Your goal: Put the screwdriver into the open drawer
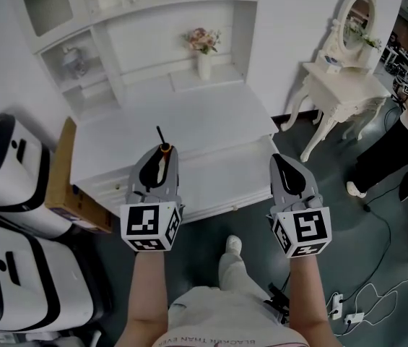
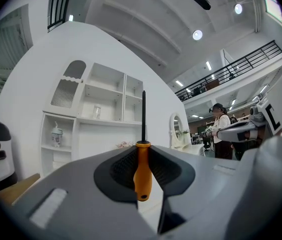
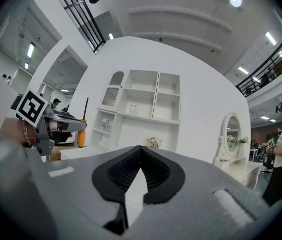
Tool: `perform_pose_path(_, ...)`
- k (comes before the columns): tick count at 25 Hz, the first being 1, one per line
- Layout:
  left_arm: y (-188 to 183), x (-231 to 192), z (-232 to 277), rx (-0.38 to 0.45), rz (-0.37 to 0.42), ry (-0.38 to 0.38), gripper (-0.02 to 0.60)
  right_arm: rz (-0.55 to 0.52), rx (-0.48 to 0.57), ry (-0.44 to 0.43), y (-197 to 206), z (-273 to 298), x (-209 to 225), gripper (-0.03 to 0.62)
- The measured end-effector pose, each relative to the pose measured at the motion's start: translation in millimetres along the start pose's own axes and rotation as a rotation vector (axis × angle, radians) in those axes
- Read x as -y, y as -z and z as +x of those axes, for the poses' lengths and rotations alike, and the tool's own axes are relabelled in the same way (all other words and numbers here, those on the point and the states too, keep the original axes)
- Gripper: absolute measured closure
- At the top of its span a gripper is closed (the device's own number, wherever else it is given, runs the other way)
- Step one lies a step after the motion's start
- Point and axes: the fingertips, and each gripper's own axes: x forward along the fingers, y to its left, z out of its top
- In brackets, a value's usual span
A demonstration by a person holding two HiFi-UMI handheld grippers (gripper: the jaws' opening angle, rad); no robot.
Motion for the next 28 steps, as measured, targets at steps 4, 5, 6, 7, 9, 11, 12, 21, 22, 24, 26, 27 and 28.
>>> perform_pose_path(4, 1, -2, 28, -0.002, -0.007, -0.012, 0.494, 0.006, -0.001, -0.010, 5, 24, 18, 0.592)
perform_pose_path(5, 0, -3, 36, -0.001, -0.004, -0.015, 0.494, 0.007, 0.000, -0.014, 6, 31, 23, 0.592)
perform_pose_path(6, 0, -2, 44, 0.001, -0.001, -0.018, 0.494, 0.009, 0.002, -0.018, 6, 38, 29, 0.592)
perform_pose_path(7, -1, -2, 52, 0.002, 0.003, -0.022, 0.494, 0.011, 0.005, -0.021, 7, 45, 35, 0.592)
perform_pose_path(9, 0, -1, 68, -0.002, 0.010, -0.029, 0.494, 0.016, 0.009, -0.028, 8, 59, 46, 0.592)
perform_pose_path(11, 3, -3, 84, -0.010, 0.014, -0.037, 0.494, 0.019, 0.010, -0.038, 10, 75, 56, 0.592)
perform_pose_path(12, 4, -5, 91, -0.013, 0.014, -0.043, 0.494, 0.021, 0.009, -0.044, 11, 83, 60, 0.592)
perform_pose_path(21, 16, -19, 152, -0.047, 0.018, -0.113, 0.494, 0.039, -0.007, -0.114, 25, 152, 94, 0.592)
perform_pose_path(22, 17, -21, 157, -0.050, 0.019, -0.123, 0.494, 0.040, -0.008, -0.124, 26, 159, 97, 0.592)
perform_pose_path(24, 20, -26, 166, -0.059, 0.020, -0.145, 0.494, 0.042, -0.010, -0.149, 28, 174, 100, 0.592)
perform_pose_path(26, 23, -32, 174, -0.067, 0.020, -0.172, 0.494, 0.044, -0.014, -0.177, 31, 188, 101, 0.592)
perform_pose_path(27, 24, -35, 178, -0.072, 0.020, -0.185, 0.494, 0.045, -0.016, -0.190, 33, 196, 102, 0.592)
perform_pose_path(28, 26, -38, 181, -0.078, 0.019, -0.196, 0.494, 0.048, -0.019, -0.201, 35, 202, 103, 0.592)
